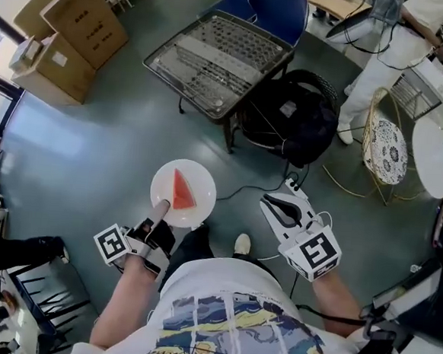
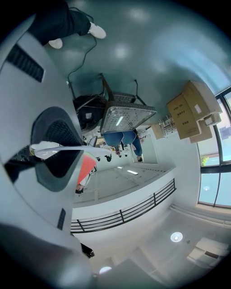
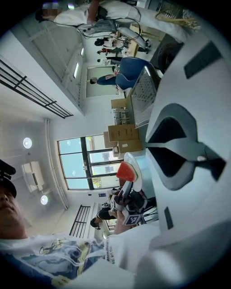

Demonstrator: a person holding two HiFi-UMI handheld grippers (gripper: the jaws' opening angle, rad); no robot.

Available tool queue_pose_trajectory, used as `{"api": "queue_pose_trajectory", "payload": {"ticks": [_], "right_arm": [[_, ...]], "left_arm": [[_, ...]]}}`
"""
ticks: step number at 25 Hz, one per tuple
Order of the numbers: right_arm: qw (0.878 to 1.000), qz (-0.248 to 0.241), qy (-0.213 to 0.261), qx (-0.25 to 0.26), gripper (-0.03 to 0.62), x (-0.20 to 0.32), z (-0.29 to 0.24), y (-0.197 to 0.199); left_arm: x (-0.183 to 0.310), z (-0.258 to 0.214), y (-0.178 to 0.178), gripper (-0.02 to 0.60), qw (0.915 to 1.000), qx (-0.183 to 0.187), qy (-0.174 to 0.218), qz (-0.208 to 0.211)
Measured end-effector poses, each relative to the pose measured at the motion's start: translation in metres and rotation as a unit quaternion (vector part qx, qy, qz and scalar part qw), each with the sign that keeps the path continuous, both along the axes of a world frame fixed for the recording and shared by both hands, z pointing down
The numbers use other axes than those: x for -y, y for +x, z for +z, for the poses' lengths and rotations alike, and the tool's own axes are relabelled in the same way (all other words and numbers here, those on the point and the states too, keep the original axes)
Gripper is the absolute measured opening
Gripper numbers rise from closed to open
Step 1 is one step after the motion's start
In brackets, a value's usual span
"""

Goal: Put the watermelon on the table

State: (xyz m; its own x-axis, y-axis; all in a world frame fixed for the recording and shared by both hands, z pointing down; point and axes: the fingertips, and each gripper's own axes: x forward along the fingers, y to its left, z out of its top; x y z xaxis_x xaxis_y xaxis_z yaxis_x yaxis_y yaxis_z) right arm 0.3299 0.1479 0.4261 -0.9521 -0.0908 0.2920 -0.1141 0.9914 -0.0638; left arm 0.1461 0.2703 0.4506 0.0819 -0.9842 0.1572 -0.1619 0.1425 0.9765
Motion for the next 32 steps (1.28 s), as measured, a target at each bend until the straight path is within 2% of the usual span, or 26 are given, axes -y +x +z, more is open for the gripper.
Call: {"api": "queue_pose_trajectory", "payload": {"ticks": [4,9,15,23,27,32], "right_arm": [[1.0,0.004,0.008,-0.013,0.025,0.007,0.006,-0.023],[0.999,0.014,0.017,-0.025,0.051,0.03,0.003,-0.073],[0.999,0.03,0.039,-0.022,0.051,0.055,-0.015,-0.167],[0.997,0.076,0.024,-0.022,0.051,0.085,-0.022,-0.277],[0.996,0.082,0.02,-0.036,0.049,0.107,-0.015,-0.3],[0.995,0.088,0.014,-0.046,0.05,0.175,-0.008,-0.322]], "left_arm": [[0.01,0.005,-0.022,0.027,0.9999,-0.008,0.004,0.007],[0.041,0.007,-0.07,0.027,0.9996,-0.013,0.012,0.022],[0.086,-0.001,-0.153,0.026,0.998,-0.012,0.03,0.055],[0.14,-0.002,-0.254,0.026,0.9933,0.0,0.018,0.114],[0.175,0.01,-0.287,0.026,0.9932,-0.014,0.015,0.115],[0.253,0.02,-0.319,0.026,0.9917,-0.015,0.023,0.125]]}}
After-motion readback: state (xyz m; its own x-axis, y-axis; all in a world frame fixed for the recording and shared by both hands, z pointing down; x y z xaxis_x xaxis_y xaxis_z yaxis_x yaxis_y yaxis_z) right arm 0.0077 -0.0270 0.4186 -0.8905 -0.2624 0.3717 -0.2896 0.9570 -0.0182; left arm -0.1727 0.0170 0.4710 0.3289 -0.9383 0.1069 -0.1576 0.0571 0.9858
